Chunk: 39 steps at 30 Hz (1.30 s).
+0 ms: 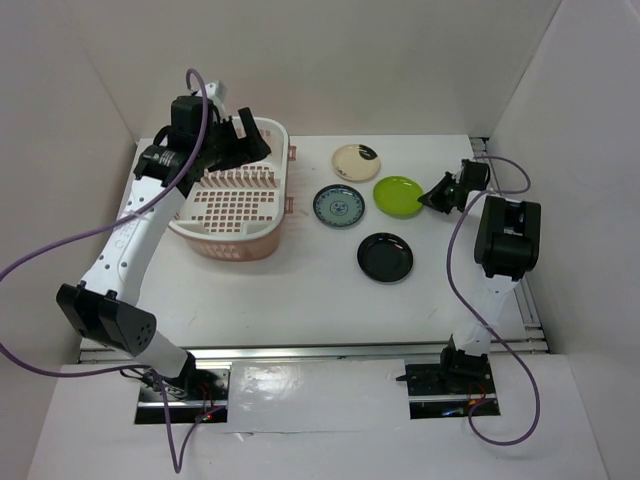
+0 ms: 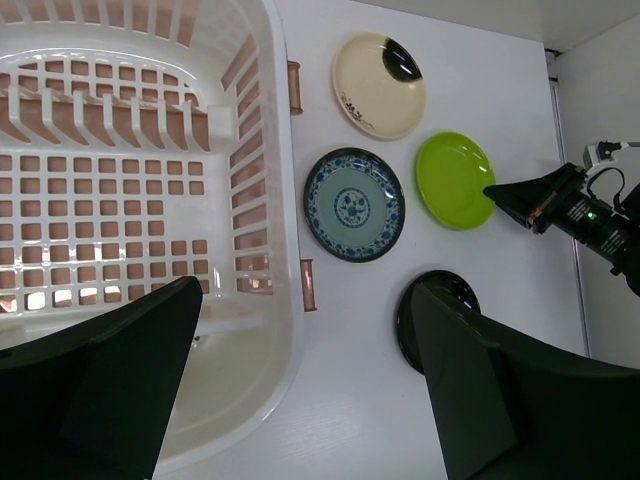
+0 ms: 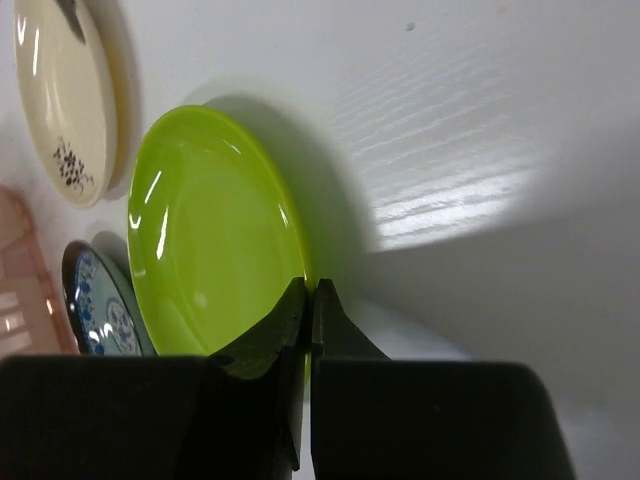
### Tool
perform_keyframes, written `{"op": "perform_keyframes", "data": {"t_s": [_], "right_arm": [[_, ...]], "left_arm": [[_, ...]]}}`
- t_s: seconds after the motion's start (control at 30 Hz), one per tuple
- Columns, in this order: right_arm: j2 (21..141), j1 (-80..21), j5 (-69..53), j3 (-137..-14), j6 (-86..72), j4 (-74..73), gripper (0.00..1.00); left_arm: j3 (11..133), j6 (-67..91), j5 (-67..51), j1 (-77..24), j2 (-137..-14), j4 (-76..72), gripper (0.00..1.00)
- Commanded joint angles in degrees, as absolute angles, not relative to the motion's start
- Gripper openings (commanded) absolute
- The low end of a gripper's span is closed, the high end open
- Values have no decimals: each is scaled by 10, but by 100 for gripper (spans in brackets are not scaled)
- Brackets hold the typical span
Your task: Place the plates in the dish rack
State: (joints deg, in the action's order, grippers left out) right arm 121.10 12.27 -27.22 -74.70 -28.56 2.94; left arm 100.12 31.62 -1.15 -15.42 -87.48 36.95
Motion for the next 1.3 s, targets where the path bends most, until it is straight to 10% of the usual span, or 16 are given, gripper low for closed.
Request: {"op": "perform_keyframes", "data": {"t_s": [0.0, 0.33, 0.73, 1.27], "right_arm": [[1142, 126, -175, -755, -326, -6, 0], [1000, 92, -179, -743, -381, 65, 0], [983, -28, -459, -795, -353, 163, 0], [993, -77, -478, -819, -388, 210, 0]], "left_arm": [[1027, 314, -38, -156, -890, 348, 100], [1095, 312, -76, -176, -960, 343, 100], [1227, 289, -136, -231, -1079, 348, 100], [1209, 272, -53, -261, -1079, 348, 53]]}}
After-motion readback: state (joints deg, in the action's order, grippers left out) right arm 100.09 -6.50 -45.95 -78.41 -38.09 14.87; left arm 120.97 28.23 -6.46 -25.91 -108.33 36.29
